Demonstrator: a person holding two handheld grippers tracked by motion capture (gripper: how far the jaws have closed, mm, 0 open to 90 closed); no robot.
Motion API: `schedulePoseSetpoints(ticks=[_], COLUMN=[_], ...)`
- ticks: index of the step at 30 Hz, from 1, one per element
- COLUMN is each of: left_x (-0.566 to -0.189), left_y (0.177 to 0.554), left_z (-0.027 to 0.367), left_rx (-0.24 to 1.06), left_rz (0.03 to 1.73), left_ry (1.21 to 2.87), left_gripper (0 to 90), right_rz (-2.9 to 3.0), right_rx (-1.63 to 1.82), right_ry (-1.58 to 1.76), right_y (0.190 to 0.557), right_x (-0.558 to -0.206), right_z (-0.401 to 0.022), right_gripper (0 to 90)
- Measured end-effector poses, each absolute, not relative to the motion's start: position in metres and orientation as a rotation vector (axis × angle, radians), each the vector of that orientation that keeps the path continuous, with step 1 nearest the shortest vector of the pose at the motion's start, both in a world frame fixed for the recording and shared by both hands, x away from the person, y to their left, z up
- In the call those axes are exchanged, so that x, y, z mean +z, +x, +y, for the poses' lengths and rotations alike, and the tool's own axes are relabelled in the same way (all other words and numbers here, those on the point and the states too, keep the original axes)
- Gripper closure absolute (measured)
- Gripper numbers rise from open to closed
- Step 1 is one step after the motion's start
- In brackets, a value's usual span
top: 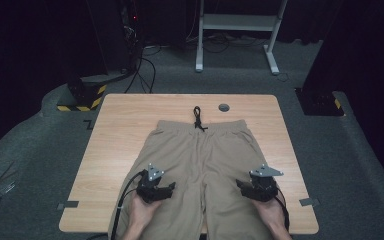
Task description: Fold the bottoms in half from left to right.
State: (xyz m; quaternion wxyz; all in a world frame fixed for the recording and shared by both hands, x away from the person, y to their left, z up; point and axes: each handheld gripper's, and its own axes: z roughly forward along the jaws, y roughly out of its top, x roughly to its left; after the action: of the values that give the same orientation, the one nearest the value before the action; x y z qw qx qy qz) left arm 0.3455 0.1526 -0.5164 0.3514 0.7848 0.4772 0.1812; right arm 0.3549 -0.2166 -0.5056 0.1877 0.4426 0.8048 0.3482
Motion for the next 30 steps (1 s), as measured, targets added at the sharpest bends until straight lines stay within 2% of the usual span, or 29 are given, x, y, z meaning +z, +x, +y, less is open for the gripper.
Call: schedulePoseSetpoints(ticks=[6, 9, 15, 22, 30], left_x=[-0.504, -0.503, -0.509, -0.521, -0.526], left_y=[0.384, 0.403, 0.429, 0.434, 0.41], left_z=[0.148, 0.146, 0.144, 0.146, 0.146], left_rx=[0.549, 0.558, 0.593, 0.576, 0.604], left_rz=[1.248, 1.264, 1.303, 1.327, 1.29], left_ry=[2.029, 2.046, 2.058, 2.026, 1.982], left_gripper=[31.8, 31.8, 31.2, 31.1, 31.8], right_rz=[2.221, 2.209, 2.205, 2.229, 2.235], right_rx=[0.973, 0.949, 0.918, 0.88, 0.893], right_ry=[1.26, 1.293, 1.327, 1.339, 1.328], right_y=[0.396, 0.42, 0.445, 0.449, 0.429], right_x=[-0.495, -0.498, -0.507, -0.518, -0.519], right_z=[-0.204, -0.198, -0.191, -0.191, -0.192], right_gripper=[38.2, 37.8, 34.2, 32.5, 32.1])
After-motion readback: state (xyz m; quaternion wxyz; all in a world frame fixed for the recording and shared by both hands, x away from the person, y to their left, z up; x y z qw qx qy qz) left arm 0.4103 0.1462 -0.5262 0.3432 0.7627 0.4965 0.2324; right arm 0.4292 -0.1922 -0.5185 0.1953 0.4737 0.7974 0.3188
